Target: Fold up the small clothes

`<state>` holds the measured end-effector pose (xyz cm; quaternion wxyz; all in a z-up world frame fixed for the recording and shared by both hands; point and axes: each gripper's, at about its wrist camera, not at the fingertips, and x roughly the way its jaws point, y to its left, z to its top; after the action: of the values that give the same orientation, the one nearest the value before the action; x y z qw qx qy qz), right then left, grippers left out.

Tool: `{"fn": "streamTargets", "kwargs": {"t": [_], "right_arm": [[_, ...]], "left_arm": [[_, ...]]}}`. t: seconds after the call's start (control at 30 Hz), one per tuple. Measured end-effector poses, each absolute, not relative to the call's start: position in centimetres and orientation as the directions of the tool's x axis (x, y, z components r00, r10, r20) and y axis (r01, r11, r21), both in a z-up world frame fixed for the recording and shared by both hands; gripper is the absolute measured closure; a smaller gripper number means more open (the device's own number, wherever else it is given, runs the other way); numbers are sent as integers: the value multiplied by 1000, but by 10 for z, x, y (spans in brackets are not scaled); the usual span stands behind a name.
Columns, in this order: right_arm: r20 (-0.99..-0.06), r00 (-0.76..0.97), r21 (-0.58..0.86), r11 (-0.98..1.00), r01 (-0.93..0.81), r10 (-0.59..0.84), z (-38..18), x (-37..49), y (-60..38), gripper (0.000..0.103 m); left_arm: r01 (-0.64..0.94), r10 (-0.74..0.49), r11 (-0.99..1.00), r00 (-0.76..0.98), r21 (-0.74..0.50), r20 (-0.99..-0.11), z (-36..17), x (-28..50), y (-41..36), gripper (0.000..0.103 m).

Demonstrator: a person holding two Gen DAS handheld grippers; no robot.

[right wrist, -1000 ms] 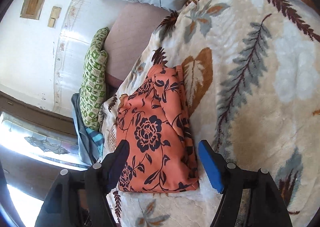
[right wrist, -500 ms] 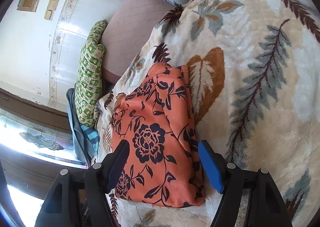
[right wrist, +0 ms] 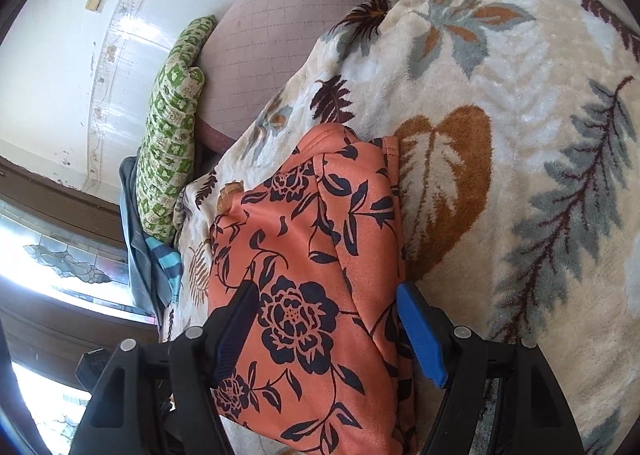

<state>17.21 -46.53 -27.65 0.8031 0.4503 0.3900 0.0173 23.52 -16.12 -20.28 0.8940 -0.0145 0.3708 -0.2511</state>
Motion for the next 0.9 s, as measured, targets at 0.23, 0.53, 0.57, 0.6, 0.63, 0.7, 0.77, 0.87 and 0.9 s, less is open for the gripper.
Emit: {"fn": "streamTargets", "kwargs": {"t": [0.23,0.53,0.57,0.6,0.63,0.7,0.77,0.87,0.9], "right_arm": [[-612,695,735,595,324,378,-277,172,-465,29],[-614,695,734,595,327,375,-279,166,-471,29],[-614,696,733,595,329,372,-279,165,-472,29],[-614,697,733,595,330,370,-279,164,-473,29],[-614,698,734,593,331,370,-280,163,-474,29],[-614,697,735,591,333,370,-280,163,-476,29],[-615,697,733,592,335,368,-281,163,-477,29],[-614,697,735,591,333,371,-281,163,-478,29],[-614,696,735,591,333,371,-281,163,-478,29]], "left_arm": [[441,-423,885,623,-150,-659,-202,232,-166,16],[441,-409,888,622,-133,-668,-206,233,-172,16],[443,-407,888,622,-129,-669,-206,232,-174,16],[444,-405,887,622,-124,-670,-207,232,-175,16],[445,-403,887,621,-121,-672,-208,232,-177,16],[447,-402,887,620,-117,-674,-209,232,-179,16],[448,-399,887,618,-115,-677,-210,233,-180,16],[446,-398,887,615,-115,-681,-212,234,-181,16],[445,-396,888,615,-115,-682,-212,235,-181,16]]}}
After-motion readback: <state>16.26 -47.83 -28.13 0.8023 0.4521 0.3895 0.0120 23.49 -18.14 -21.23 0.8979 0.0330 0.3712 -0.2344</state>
